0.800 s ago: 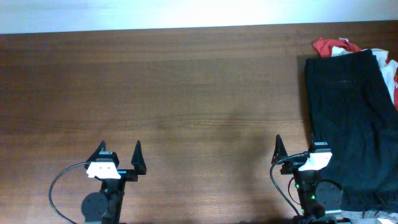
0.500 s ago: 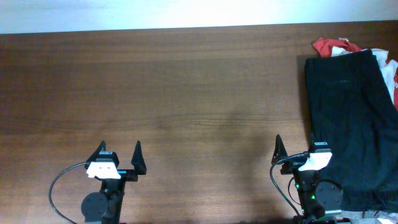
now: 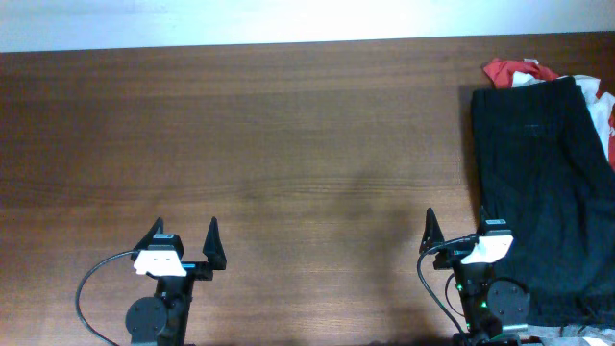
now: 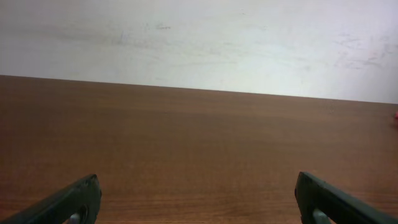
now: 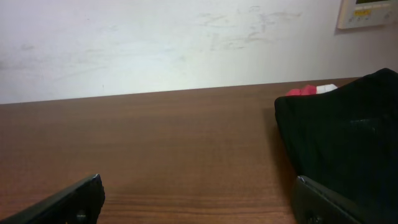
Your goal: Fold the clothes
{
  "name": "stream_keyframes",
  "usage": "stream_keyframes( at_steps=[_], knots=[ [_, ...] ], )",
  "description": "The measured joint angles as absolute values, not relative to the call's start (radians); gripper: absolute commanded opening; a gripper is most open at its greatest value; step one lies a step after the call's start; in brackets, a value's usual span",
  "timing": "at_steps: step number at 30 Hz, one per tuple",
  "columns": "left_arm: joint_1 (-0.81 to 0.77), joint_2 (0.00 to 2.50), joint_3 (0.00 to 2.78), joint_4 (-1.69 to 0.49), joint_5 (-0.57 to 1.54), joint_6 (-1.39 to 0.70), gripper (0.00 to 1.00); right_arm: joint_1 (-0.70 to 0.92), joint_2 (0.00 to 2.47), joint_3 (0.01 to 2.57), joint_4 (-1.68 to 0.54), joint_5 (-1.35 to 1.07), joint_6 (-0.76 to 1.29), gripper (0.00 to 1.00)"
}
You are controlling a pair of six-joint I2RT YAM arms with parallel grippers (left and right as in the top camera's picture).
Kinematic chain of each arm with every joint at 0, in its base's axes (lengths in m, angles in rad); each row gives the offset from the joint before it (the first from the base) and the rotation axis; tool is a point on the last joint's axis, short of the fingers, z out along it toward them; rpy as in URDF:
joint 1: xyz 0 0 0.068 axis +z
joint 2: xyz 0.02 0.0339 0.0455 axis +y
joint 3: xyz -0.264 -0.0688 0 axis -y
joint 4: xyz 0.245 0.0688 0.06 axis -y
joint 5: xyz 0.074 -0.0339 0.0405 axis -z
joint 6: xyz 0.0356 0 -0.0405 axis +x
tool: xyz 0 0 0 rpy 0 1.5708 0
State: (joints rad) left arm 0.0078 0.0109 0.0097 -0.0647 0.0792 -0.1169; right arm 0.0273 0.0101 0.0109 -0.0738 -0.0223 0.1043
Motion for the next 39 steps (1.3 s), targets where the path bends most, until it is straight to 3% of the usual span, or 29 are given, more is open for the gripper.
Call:
stream_keyframes(
  at_steps=[8, 13, 17, 20, 23, 31, 39],
  knots=[
    [0.008, 0.011, 0.010, -0.065, 0.079, -0.117, 0.99, 0.027, 0.010, 0.010, -0.009, -0.024, 0.117, 0.99],
    [0.008, 0.011, 0.010, -0.065, 0.079, -0.117, 0.99, 0.027, 0.010, 0.010, 0.185, -0.203, 0.527, 0.99],
    [0.008, 0.011, 0.010, -0.065, 0.079, -0.117, 0.99, 0.027, 0.010, 0.010, 0.389, -0.237, 0.653, 0.99],
    [0.008, 0.011, 0.010, -0.065, 0.079, -0.117, 0.99, 0.027, 0.026, 0.022, 0.434, -0.238, 0.620, 0.99],
    [0.008, 0.010, 0.010, -0.065, 0.080, -0.117, 0.99, 0.027, 0.179, 0.189, 0.409, -0.238, 0.439, 0.99],
    [0.008, 0.011, 0.011, -0.067, 0.083, -0.117, 0.99, 0.027, 0.941, 0.960, -0.124, -0.096, -0.043, 0.99],
    [0.008, 0.010, 0.011, -0.068, 0.083, -0.117, 0.99, -0.093, 1.644, 1.672, -0.755, 0.068, -0.192, 0.99]
  ],
)
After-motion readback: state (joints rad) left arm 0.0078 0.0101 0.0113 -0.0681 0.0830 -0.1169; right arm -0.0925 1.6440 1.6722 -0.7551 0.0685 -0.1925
